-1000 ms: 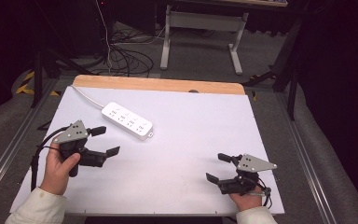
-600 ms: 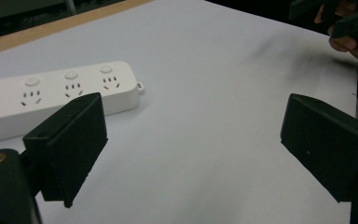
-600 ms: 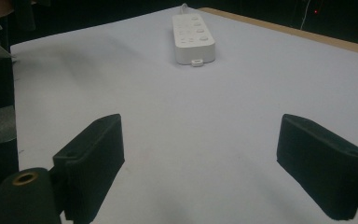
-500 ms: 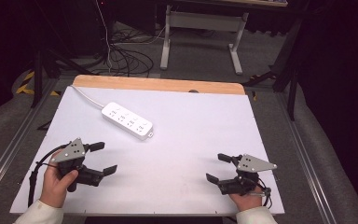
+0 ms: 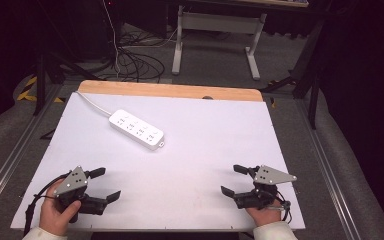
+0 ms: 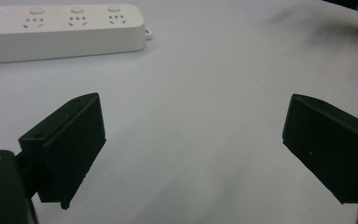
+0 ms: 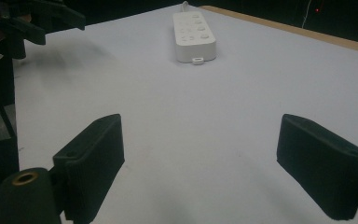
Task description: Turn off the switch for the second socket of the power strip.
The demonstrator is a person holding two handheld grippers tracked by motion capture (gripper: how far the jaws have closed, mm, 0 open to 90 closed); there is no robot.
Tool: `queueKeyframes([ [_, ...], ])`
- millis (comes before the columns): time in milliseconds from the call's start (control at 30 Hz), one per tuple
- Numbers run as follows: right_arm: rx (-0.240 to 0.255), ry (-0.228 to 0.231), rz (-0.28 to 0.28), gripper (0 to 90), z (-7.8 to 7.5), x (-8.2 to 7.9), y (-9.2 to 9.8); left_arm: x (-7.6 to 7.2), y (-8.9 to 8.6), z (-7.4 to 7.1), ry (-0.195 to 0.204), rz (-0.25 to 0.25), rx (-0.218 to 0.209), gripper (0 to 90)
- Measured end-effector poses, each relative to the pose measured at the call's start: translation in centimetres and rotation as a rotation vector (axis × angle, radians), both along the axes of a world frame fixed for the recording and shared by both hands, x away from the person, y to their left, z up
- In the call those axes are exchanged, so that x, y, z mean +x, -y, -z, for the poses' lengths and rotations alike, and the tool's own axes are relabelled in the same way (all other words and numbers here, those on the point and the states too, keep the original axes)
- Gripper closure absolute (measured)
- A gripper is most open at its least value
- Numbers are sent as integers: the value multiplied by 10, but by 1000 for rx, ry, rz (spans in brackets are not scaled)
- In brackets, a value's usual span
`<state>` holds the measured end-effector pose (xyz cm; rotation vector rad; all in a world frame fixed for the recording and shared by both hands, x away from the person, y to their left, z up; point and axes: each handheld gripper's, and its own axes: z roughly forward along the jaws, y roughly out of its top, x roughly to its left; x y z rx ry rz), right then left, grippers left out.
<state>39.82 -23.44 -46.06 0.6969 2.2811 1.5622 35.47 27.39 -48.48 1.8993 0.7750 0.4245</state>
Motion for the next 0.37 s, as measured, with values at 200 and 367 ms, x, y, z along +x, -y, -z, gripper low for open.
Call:
queueKeyframes([
  [200,-3,-2,-3,151,0,0,1,1,-5,2,-11,52,-16,76],
  [367,-4,-4,-4,151,0,1,0,4,-10,3,-85,84,-104,62],
])
